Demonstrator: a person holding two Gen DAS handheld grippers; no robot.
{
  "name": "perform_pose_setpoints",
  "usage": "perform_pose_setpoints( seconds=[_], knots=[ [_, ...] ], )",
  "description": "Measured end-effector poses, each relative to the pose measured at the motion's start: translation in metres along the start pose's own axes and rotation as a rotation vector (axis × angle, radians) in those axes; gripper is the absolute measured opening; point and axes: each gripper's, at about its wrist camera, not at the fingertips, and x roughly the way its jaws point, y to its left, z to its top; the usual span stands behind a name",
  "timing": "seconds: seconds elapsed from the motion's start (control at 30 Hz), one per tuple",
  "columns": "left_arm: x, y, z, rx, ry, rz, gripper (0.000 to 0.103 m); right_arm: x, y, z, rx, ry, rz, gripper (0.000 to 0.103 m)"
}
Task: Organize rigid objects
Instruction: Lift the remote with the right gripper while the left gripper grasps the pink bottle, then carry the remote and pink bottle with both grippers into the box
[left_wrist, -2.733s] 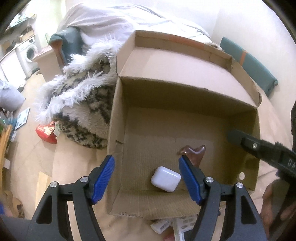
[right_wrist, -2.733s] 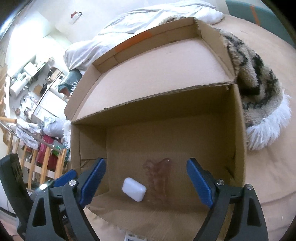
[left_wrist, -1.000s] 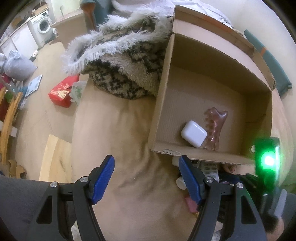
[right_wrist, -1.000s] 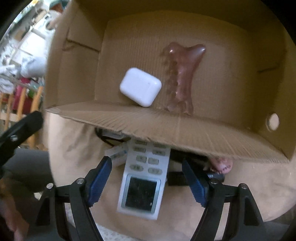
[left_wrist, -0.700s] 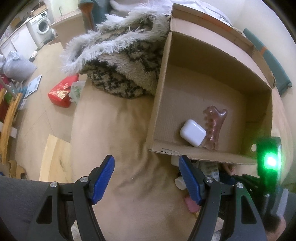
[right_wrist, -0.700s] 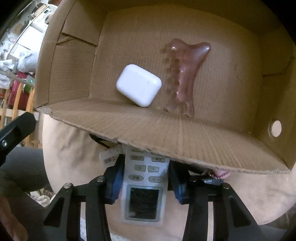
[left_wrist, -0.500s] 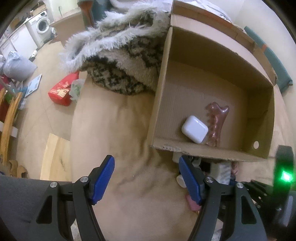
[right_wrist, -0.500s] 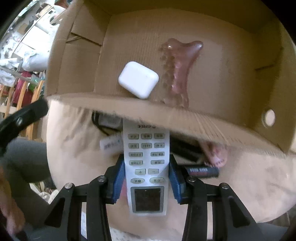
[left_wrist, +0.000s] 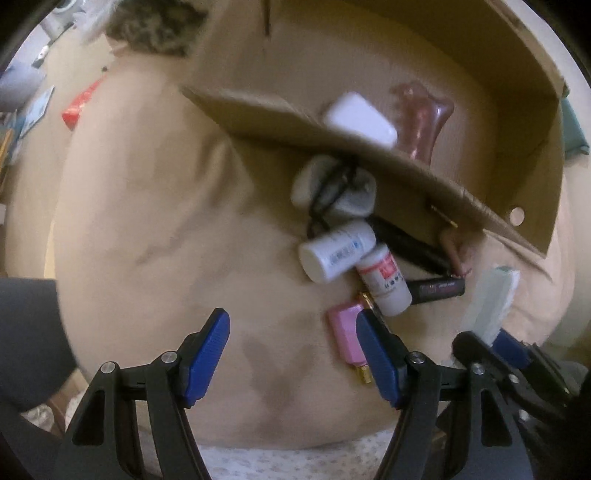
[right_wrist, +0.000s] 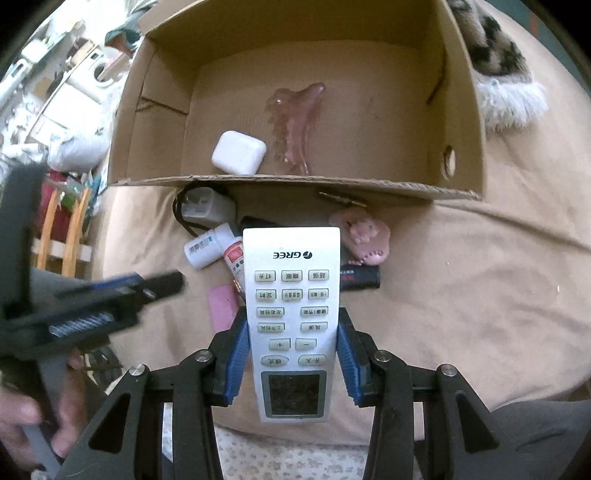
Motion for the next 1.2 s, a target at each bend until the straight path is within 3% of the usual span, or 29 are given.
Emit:
perform_pose_setpoints(
  seconds=[0.37, 0.43, 0.53, 0.73, 1.03, 1.2],
  knots=[
    [0.029, -0.026, -0.011, -0.007, 0.021, 0.078, 0.067, -0.013, -0.019, -0.009, 0.041, -0.022, 0.021, 0.046],
    [0.029, -0.030, -0.012, -0.006, 0.024, 0.107, 0.048, -0.013, -0.022, -0.010, 0.043, -0.011, 0.025, 0.046],
    [0.029, -0.029, -0.014, -0.001, 0.037, 0.089, 0.023, -0.012, -0.022, -0.011, 0.050, -0.012, 0.039, 0.046],
    [0.025, -0.020, -0.012, 0.021, 0.054, 0.067, 0.023, -0.010, -0.022, -0.011, 0.056, -0.011, 0.051, 0.046],
    [0.001, 0.016, -0.012, 0.003, 0.025, 0.104, 0.023, -0.005, -0.013, -0.016, 0.036, 0.004, 0.047, 0.046],
    [-0.038, 0.032, -0.009, 0.003, -0.069, 0.081, 0.023, -0.020, -0.005, -0.016, 0.035, -0.039, 0.109, 0.046]
  ],
)
